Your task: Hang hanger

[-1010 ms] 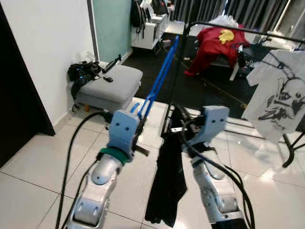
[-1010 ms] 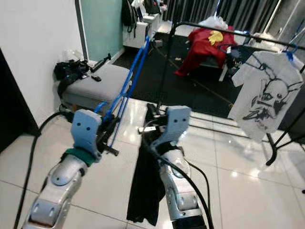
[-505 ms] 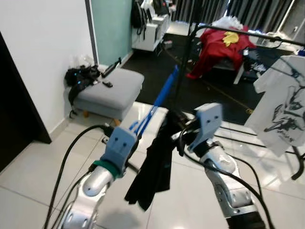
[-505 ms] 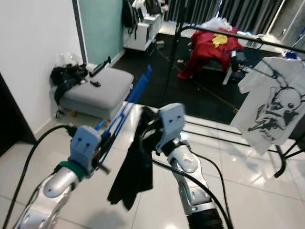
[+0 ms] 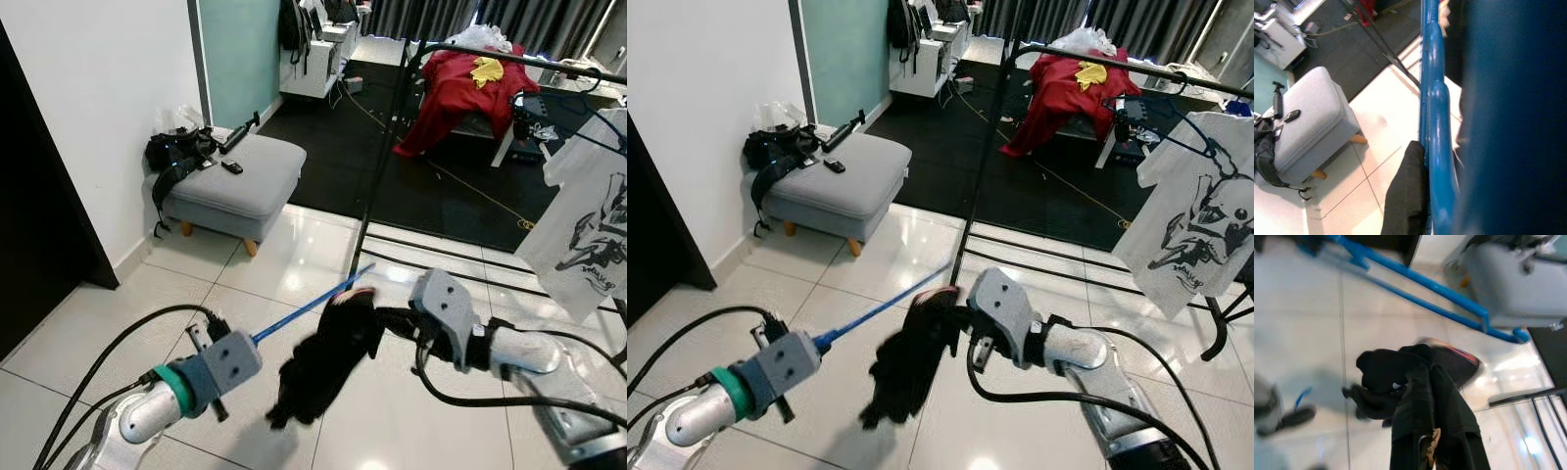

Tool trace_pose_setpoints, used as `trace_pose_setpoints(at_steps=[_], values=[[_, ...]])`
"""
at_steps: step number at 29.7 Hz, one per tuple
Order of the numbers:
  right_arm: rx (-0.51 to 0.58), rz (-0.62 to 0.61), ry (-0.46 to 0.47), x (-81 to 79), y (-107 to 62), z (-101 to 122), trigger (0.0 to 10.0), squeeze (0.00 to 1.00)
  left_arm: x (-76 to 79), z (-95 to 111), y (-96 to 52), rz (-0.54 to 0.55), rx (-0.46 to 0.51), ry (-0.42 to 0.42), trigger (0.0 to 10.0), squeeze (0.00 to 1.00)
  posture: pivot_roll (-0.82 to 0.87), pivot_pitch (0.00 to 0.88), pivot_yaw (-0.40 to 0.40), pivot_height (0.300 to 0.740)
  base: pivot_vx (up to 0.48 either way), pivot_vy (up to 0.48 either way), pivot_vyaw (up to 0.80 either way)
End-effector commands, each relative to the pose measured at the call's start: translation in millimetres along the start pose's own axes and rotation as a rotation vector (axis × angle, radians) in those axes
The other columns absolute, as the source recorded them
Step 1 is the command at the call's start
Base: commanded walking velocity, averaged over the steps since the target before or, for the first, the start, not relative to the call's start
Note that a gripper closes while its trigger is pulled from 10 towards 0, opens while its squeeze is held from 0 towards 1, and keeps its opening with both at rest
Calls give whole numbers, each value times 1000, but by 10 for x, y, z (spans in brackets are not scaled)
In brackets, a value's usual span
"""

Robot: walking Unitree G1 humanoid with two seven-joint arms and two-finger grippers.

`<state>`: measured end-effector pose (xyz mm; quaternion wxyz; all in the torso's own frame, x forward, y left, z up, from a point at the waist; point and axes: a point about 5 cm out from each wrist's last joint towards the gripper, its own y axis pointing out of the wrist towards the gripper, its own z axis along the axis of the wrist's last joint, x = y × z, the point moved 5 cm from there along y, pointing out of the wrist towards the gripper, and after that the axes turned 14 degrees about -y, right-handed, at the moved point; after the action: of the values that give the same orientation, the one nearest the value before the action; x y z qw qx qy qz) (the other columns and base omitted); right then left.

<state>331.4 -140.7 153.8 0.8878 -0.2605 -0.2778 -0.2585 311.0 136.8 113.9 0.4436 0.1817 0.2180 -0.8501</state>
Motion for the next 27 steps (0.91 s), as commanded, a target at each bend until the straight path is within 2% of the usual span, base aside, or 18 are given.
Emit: trace_pose_setpoints(at_steps=[1,2,4,6,8,10,12,14,16,18,21,22,23,25,27], values=[[-49,43,-68,3,-49,-68,10000,0,72,-50,-13,-46,-11,85,10000,0,-65,82,27,740,0,0,0],[-49,43,-68,3,-49,-68,10000,0,72,-50,-13,-46,-11,85,10000,0,-65,82,27,740,0,0,0],[-128,64,-164,98,-150,-152,10000,0,56,-134,-69,-84,-41,169,10000,0,-67,87,31,740,0,0,0],[-172,46,-261,255,-244,-151,10000,0,25,-230,-164,-123,-77,199,10000,0,-68,94,37,740,0,0,0],[-148,-42,-352,491,-291,-1,10000,0,0,-321,-265,-143,-115,199,10000,0,-67,99,44,740,0,0,0],[-102,-160,-436,726,-321,202,10000,0,55,-398,-366,-178,-147,149,10000,0,-70,105,50,740,0,0,0],[-91,-192,-454,784,-330,255,10000,0,80,-417,-393,-190,-154,132,10000,0,-70,105,50,740,0,0,0],[-45,-293,-534,944,-353,446,10000,0,215,-508,-512,-250,-189,70,10000,0,-70,111,51,740,0,0,0],[-28,-326,-565,988,-361,512,10000,0,266,-536,-554,-271,-201,50,10000,0,-70,111,51,740,0,0,0],[44,-402,-599,1066,-358,696,10000,0,413,-557,-621,-321,-215,-30,10000,0,-69,115,45,740,0,0,0],[72,-429,-604,1091,-358,760,10000,0,458,-550,-631,-332,-215,-63,10000,0,-69,115,45,740,0,0,0],[117,-456,-586,1119,-350,839,10000,0,483,-515,-580,-307,-203,-143,10000,0,-69,116,41,740,0,0,0],[117,-456,-586,1119,-350,839,10000,0,483,-515,-580,-307,-203,-143,10000,0,-69,116,41,740,0,0,0],[192,-482,-523,1152,-335,946,10000,0,456,-416,-409,-213,-170,-300,10000,0,-70,117,32,740,0,0,0],[232,-498,-498,1183,-339,997,10000,0,424,-355,-303,-149,-153,-389,10000,0,-71,117,29,740,0,0,0]])
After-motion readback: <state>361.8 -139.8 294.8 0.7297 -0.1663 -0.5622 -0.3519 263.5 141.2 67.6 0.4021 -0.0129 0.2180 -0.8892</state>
